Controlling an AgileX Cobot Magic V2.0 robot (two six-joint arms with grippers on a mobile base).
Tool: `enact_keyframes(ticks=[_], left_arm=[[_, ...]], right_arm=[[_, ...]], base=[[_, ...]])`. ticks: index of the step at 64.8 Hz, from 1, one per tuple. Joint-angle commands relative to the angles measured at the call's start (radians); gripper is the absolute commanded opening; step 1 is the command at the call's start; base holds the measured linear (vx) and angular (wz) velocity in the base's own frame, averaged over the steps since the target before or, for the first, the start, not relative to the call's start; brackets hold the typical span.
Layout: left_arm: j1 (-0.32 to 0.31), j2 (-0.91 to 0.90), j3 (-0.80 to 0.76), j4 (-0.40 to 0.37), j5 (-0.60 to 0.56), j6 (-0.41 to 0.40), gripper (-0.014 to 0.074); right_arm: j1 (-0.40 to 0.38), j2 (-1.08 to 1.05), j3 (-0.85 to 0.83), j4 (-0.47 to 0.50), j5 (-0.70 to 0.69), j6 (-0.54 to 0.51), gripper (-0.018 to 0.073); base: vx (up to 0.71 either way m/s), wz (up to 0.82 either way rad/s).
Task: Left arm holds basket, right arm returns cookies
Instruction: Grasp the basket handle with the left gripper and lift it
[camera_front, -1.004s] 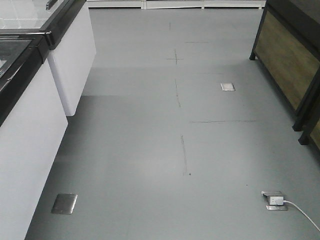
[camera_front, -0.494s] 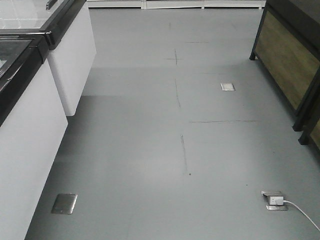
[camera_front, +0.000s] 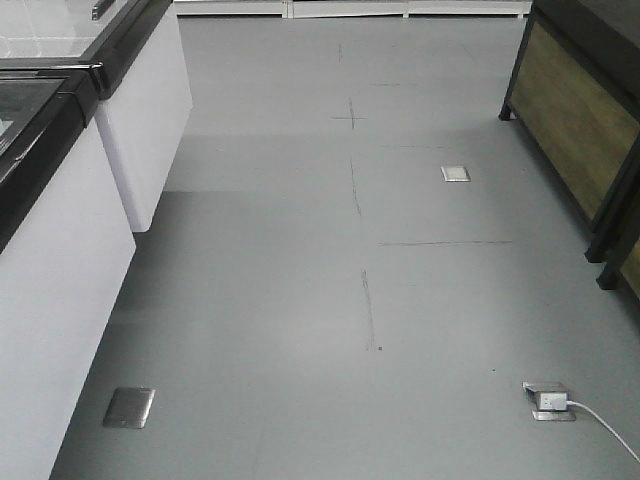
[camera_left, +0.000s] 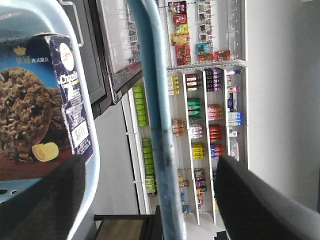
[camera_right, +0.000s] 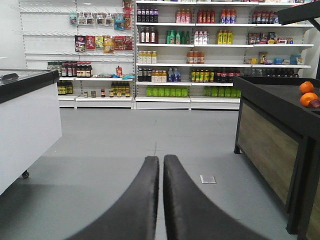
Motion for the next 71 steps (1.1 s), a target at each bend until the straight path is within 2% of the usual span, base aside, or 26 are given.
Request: enact_keyframes(ticks=[1, 9, 15, 28, 57, 71], left_arm=[[0.003, -0.043, -0.033, -0.105, 0.023, 0.002, 0.0506], [0.006, -0.044, -0.033, -0.105, 0.023, 0.003, 0.0429], [0.006, -0.045, -0.033, -0.105, 0.024, 0.004, 0.0321], [0.006, -0.047, -0.033, -0.105, 0.037, 0.007, -0.001], [-0.001, -0.138, -0.034, -0.105, 0.044, 0.013, -0.0006], [-0.075, -0.241, -0.034, -0.105, 0.025, 0.006, -0.0006]], right_arm=[[0.0, -0.013, 0.017, -0.006, -0.076, -0.003, -0.0011], [0.0, -0.013, 0.017, -0.006, -0.076, -0.003, -0.0011], [0.0, -0.013, 0.017, -0.006, -0.076, -0.003, -0.0011], [0.0, -0.013, 0.017, -0.006, -0.076, -0.003, -0.0011], [0.0, -0.013, 0.017, -0.006, -0.076, -0.003, -0.0011], [0.0, -0.013, 0.017, -0.006, -0.076, -0.003, -0.0011]], base=[[0.0, 0.0], [0.0, 0.0], [0.0, 0.0], [0.0, 0.0], [0.0, 0.0], [0.0, 0.0]])
